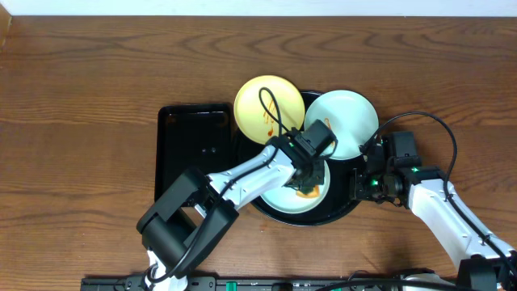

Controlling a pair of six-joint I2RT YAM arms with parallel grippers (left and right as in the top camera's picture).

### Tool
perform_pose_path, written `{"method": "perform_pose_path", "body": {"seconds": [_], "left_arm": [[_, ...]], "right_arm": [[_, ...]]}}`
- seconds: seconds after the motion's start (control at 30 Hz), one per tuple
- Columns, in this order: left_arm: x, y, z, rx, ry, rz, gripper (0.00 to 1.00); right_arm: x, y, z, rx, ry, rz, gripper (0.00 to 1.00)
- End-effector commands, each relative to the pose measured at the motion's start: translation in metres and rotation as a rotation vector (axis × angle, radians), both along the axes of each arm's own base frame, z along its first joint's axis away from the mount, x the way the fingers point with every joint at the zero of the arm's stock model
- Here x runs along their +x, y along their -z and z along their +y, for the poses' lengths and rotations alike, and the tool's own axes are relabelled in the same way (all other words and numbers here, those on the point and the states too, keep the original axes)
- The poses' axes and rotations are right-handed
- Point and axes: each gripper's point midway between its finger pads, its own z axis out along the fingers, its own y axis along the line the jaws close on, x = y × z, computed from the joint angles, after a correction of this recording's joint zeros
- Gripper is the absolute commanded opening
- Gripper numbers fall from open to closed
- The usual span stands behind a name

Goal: Clean dirty plates on tray and stack at the side
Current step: 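Scrub the sauce on the front light-blue plate with the sponge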

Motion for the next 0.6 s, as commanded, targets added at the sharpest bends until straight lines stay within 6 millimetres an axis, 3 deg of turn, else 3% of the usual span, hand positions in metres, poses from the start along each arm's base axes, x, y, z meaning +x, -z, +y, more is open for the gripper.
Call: {"method": "perform_pose_path", "body": {"seconds": [0.0, 0.1, 0.37, 0.57], "left_arm": [[0.008, 0.013, 0.017, 0.078, -0.039, -0.012, 0.08], [0.006, 0.014, 0.018, 0.085, -0.037, -0.004, 0.08], [0.004, 0.015, 0.020, 0.093, -0.036, 0.003, 0.07], [0.004, 0.015, 0.020, 0.093, -0.037, 0.003, 0.08]], "right_arm": [[0.002, -0.003, 0.006, 0.015, -0.009, -0.003, 0.09], [0.001, -0.008, 0.018, 0.083, -0.035, -0.005, 0.22], [0.011, -0.014, 0.028, 0.111, -0.071, -0.064, 0.23], [0.013, -0.018, 0.051, 0.125, -0.129, -0.103, 0.23]]}}
